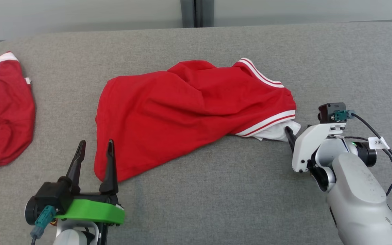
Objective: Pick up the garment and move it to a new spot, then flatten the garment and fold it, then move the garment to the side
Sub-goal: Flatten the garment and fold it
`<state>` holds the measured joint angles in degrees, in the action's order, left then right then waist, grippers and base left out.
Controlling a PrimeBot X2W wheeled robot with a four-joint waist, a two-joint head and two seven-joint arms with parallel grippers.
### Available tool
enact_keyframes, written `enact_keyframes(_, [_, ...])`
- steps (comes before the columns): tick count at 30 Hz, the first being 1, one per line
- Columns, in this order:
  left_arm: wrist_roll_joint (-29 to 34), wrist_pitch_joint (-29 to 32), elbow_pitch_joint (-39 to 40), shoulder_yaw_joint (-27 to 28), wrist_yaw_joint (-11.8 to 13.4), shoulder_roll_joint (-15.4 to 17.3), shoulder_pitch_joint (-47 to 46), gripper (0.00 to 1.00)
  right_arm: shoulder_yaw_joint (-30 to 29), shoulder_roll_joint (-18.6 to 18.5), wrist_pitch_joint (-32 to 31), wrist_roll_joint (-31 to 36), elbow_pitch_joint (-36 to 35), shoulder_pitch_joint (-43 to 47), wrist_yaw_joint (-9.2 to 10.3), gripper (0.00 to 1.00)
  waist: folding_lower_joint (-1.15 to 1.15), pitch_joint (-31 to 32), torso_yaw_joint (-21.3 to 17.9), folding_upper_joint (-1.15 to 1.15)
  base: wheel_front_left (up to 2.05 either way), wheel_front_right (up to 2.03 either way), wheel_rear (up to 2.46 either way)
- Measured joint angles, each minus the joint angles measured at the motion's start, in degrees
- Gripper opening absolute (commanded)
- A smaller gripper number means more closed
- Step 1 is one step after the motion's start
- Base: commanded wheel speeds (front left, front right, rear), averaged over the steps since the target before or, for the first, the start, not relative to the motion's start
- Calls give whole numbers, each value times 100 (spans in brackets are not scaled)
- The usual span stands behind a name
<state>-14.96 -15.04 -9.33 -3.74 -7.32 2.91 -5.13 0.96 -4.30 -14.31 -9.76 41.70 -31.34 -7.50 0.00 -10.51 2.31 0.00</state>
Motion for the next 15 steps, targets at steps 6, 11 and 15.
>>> enact_keyframes(6, [-41, 0, 13, -5, -4, 0, -91, 100, 62, -1, 141, 62, 552, -343, 0, 100, 0, -186, 148, 0, 0, 0, 0])
enact_keyframes(11, [-47, 0, -1, 20, -5, -1, -133, 100, 265, -34, 221, 63, 797, -533, 0, 0, 0, -259, 144, 0, 0, 0, 0])
enact_keyframes(15, [-56, 0, -2, 86, -7, -3, -137, 100, 370, -38, 447, -93, 654, -504, -4, 0, 0, -226, 64, 0, 0, 0, 0])
